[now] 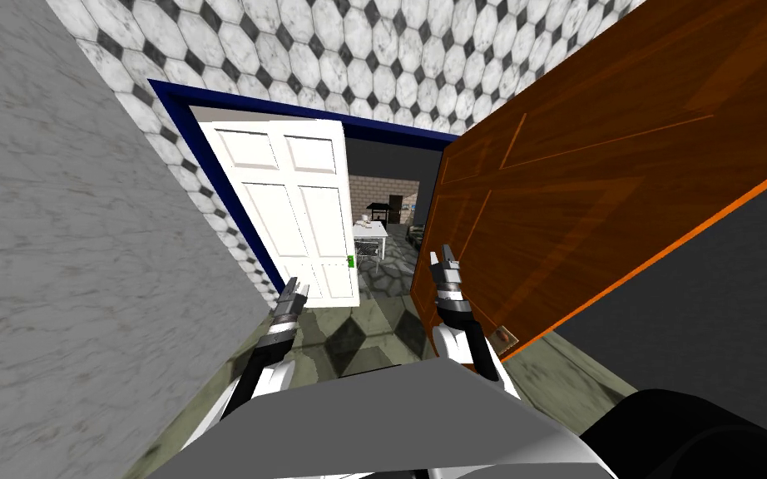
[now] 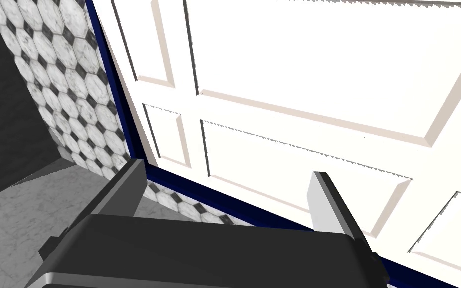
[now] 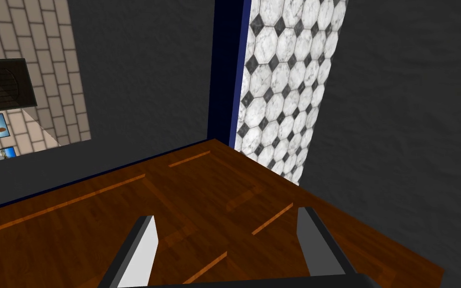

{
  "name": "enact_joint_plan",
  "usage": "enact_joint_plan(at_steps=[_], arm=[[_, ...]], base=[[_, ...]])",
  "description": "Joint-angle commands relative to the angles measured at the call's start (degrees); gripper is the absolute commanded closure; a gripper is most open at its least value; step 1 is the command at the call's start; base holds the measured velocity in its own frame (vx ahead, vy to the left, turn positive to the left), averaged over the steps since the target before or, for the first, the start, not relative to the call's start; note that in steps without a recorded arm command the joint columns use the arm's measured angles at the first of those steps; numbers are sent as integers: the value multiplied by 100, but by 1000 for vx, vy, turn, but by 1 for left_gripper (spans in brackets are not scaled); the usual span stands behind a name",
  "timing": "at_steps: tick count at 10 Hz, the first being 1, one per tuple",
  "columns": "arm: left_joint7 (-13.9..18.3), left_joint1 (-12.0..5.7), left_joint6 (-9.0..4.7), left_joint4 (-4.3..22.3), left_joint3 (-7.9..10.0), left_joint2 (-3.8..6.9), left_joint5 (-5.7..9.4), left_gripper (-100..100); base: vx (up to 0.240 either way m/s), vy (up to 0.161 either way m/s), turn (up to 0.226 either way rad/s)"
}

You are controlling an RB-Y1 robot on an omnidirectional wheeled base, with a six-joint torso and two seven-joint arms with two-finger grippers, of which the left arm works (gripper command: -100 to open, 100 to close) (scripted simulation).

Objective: Pull the door open

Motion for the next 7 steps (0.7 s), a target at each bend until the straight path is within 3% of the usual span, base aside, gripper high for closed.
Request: enact_joint_plan(at_steps=[1,7], arm=[[15,-62,-68,244,14,24,2,-100],[53,-225,-263,1018,37,75,0,-100]], base=[[101,-13,-46],[100,-20,-40]])
